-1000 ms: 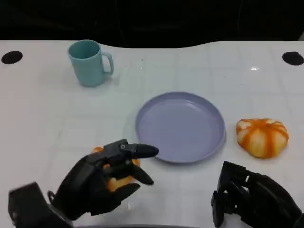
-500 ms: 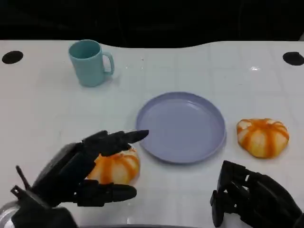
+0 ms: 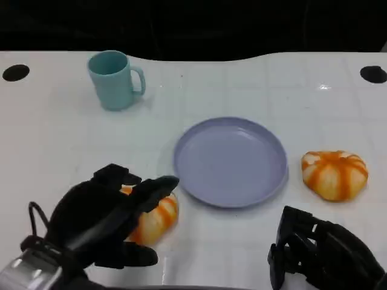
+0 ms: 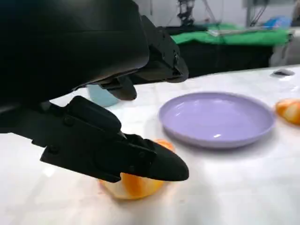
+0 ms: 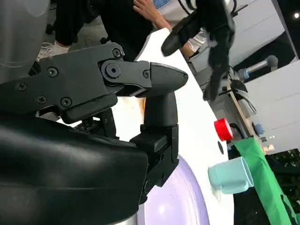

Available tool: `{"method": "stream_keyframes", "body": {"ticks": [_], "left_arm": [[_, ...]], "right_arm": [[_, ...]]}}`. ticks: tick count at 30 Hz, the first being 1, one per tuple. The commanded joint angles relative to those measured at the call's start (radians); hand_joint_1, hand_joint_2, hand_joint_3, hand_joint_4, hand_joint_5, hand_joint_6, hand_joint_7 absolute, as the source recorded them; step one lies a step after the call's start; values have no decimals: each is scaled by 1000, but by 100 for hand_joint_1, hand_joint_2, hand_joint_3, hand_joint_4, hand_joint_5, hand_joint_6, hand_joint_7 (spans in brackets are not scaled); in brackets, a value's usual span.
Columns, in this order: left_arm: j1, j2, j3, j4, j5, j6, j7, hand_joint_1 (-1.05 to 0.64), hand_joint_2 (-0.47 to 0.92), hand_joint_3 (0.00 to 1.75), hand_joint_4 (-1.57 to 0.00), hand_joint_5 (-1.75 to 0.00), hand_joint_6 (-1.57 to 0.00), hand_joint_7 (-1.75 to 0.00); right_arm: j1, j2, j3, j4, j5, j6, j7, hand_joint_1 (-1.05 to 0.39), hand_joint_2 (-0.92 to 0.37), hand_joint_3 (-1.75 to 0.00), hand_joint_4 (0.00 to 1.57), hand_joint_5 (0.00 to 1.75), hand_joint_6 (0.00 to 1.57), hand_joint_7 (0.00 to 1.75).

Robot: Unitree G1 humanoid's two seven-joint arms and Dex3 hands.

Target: Grasp the bread from the table and place it into the plate.

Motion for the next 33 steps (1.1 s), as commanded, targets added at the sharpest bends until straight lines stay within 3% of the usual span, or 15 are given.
{"method": "stream_keyframes", "body": {"ticks": [1, 7, 20, 29, 33], "left_arm": [[-29, -18, -71, 15, 107, 112, 9, -81, 92, 10, -27, -50, -28, 0], [-106, -31, -166, 115, 233, 228, 25, -80, 92, 7, -27, -49, -28, 0], [-242, -33, -288, 380, 250, 363, 91, -76, 92, 4, -27, -50, -30, -1], [-290, -20, -326, 471, 185, 375, 66, -69, 92, 4, -28, -52, -33, -2], [-320, -4, -333, 552, 124, 321, 119, -53, 92, 6, -43, -59, -44, -5]], "right_arm": [[-1, -9, -13, 0, 12, -6, 3, -53, -92, -42, 62, 175, 40, 172], [-4, -14, -13, 5, 5, -15, 8, -54, -92, -42, 61, 175, 40, 172], [-2, -16, -15, 4, 2, -22, 6, -54, -92, -43, 61, 175, 39, 174], [-5, -12, -15, 11, 6, -27, 11, -53, -92, -44, 62, 175, 39, 174], [-5, -12, -15, 9, 7, -20, 8, -53, -92, -44, 63, 175, 40, 174]]}}
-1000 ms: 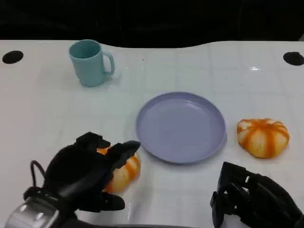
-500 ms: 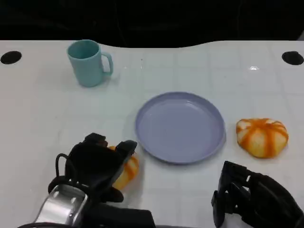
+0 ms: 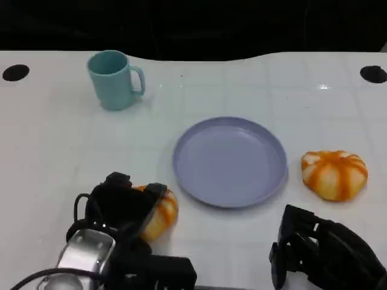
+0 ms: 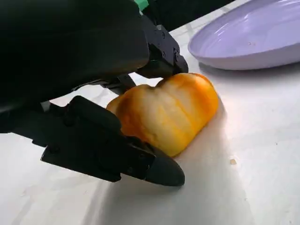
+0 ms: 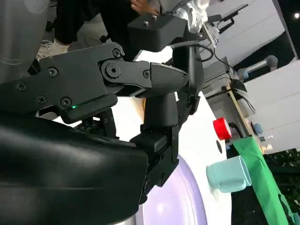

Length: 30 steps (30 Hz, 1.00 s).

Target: Grasp the bread from the table and place it into the plate.

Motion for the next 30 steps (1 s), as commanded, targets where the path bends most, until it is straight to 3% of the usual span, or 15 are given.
{"method": "stream_keyframes", "body": {"ticks": [1, 3, 5, 6, 7, 9, 13, 16, 19, 23, 26, 30], "left_arm": [[-32, 43, -11, 118, -65, -80, 91, -46, 92, 12, -56, -100, -62, -10], [-49, 56, -18, 201, -89, -146, 202, -39, 92, 28, -70, -132, -88, -19], [-65, 61, -29, 255, -99, -170, 249, -38, 92, 41, -74, -134, -99, -21], [-73, 63, -35, 284, -105, -185, 279, -38, 92, 44, -75, -135, -102, -21], [-81, 63, -41, 312, -110, -197, 308, -36, 92, 44, -75, -153, -107, -23], [-96, 64, -58, 356, -108, -202, 351, -36, 92, 45, -75, -170, -109, -23], [-110, 61, -77, 396, -111, -189, 416, -37, 92, 47, -74, -174, -111, -26], [-113, 56, -81, 413, -114, -180, 477, -38, 92, 50, -73, -175, -89, -79], [-114, 53, -83, 424, -117, -168, 537, -38, 87, 56, -74, -175, -77, -115], [-108, 50, -80, 417, -115, -138, 608, -37, 79, 69, -75, -175, -69, -133], [-96, 46, -69, 390, -114, -107, 681, -37, 66, 90, -79, -175, -58, -162], [-85, 40, -41, 342, -151, -96, 704, -36, 62, 96, -81, -175, -56, -163]], "right_arm": [[-2, -9, -11, 3, 9, -8, 4, -53, -92, -44, 63, 175, 40, 174], [-1, -9, -11, 2, 9, -8, 4, -52, -92, -44, 63, 175, 39, 174], [-1, -11, -11, -2, 10, -5, 2, -52, -92, -44, 63, 175, 39, 174], [0, -11, -11, -5, 10, -2, 0, -52, -92, -44, 62, 175, 40, 174], [0, -12, -12, -7, 11, 0, 0, -52, -92, -44, 62, 175, 40, 174], [0, -13, -11, -6, 10, -2, 1, -52, -92, -44, 62, 175, 40, 174], [-1, -14, -13, 1, 11, -7, 6, -53, -92, -43, 63, 175, 40, 174], [-1, -15, -15, 1, 12, -4, 6, -54, -92, -42, 63, 175, 41, 173], [1, -14, -16, -4, 16, 1, 8, -54, -92, -42, 63, 175, 41, 173], [1, -14, -15, -4, 15, -3, 8, -53, -92, -43, 63, 175, 40, 173], [1, -12, -16, -2, 20, -1, 10, -52, -92, -43, 62, 175, 40, 174], [3, -15, -15, -11, 20, 7, 3, -53, -92, -43, 62, 175, 40, 174]]}}
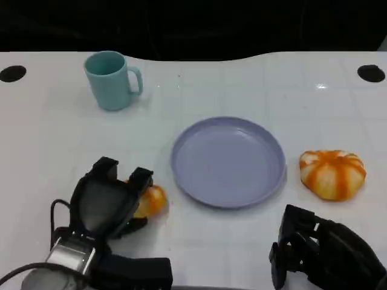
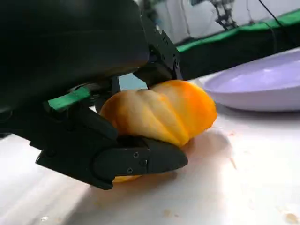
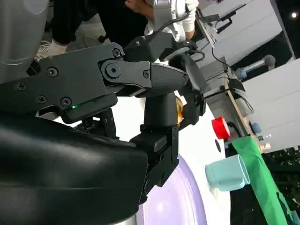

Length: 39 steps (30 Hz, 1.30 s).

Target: Grasp the bread from the table and place it into the plate.

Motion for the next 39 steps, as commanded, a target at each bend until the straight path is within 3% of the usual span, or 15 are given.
{"method": "stream_keyframes", "body": {"ticks": [1, 4, 7, 8, 14, 21, 25, 28, 39], "left_arm": [[20, 8, 37, -49, -45, 12, 34, -35, 62, 96, -82, -175, -58, -162], [23, 0, 62, -70, -75, -14, 105, -33, 62, 91, -86, -175, -67, -152], [22, 4, 75, -77, -98, -50, 144, -31, 63, 89, -88, -175, -66, -159], [19, 3, 86, -76, -122, -79, 148, -31, 66, 83, -87, -175, -69, -151], [-36, -22, 142, -52, -242, -207, 128, -29, 71, 74, -85, -175, -59, -174], [-149, -84, 145, 5, -272, -254, 125, -27, 51, 109, -89, -175, -66, -173], [-210, -114, 133, 60, -298, -306, 79, -27, 44, 109, -89, -175, -65, -174], [-259, -142, 117, 109, -299, -327, 54, -28, 48, 99, -90, -175, -66, -173], [-414, -236, 64, 309, -314, -411, -31, -28, 39, 115, -97, -175, -71, -175]], "right_arm": [[2, -17, -14, -9, 10, 4, -1, -53, -92, -43, 62, 175, 40, 174], [4, -20, -15, -8, 9, 4, 0, -54, -92, -42, 62, 175, 40, 174], [10, -19, -16, -15, 13, 9, -3, -54, -92, -40, 62, 175, 41, 174], [11, -17, -17, -13, 18, 8, 2, -53, -92, -40, 62, 175, 40, 174], [6, -16, -19, -8, 18, 5, 0, -53, -92, -42, 61, 175, 39, 175], [2, -16, -12, 2, 9, -5, 5, -53, -92, -42, 63, 175, 40, 174], [1, -17, -8, 4, 8, -1, 8, -52, -92, -43, 62, 175, 39, 173], [5, -17, -2, -2, 3, 0, 5, -53, -92, -42, 61, 175, 38, 173], [6, -42, 13, -17, -6, 24, 18, -56, -92, -38, 61, 175, 39, 173]]}}
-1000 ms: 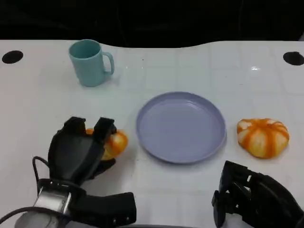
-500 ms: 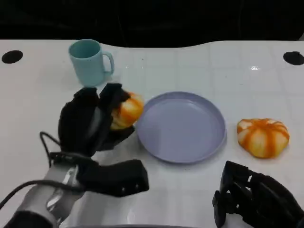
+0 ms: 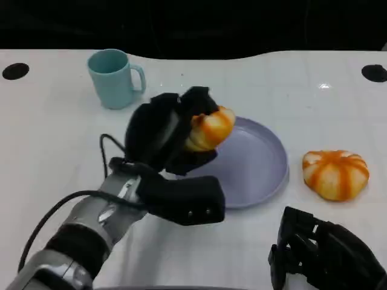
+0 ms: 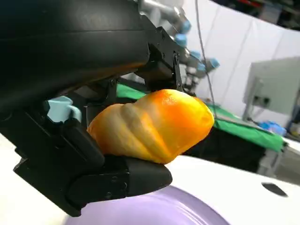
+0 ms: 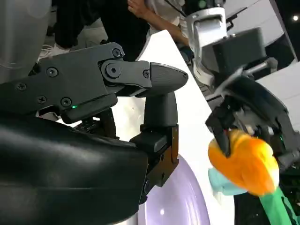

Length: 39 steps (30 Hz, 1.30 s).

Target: Grasp the bread from the table and place it into the plate.

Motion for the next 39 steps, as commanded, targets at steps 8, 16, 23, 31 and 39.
{"method": "stream_keyframes", "body": {"ticks": [8, 16, 23, 31, 39], "left_arm": [[-72, -43, -52, 92, 2, 8, -83, -26, 41, 115, -95, -175, -70, -168], [-114, -44, -75, 146, 3, 7, -216, -28, 75, 58, -69, -138, -74, -82], [-129, -11, -150, 119, 77, 69, -282, -60, 92, 41, -38, -49, -43, -4], [-123, 18, -179, 81, 98, 117, -353, -83, 92, 62, -11, -31, -24, 0], [-73, 83, -159, -51, 60, 133, -465, -92, 92, 71, -5, -33, -22, -2]], "right_arm": [[13, -42, 9, -29, -7, 17, 35, -58, -92, -37, 62, 175, 41, 173], [19, -43, 11, -31, -4, 28, 31, -58, -92, -37, 62, 175, 41, 173], [18, -36, 14, -34, -8, 22, 26, -57, -92, -38, 63, 175, 41, 172], [15, -35, 14, -30, -9, 15, 26, -59, -92, -38, 62, 175, 41, 173], [19, -37, 11, -47, 0, 35, 14, -59, -92, -38, 62, 175, 41, 172]]}}
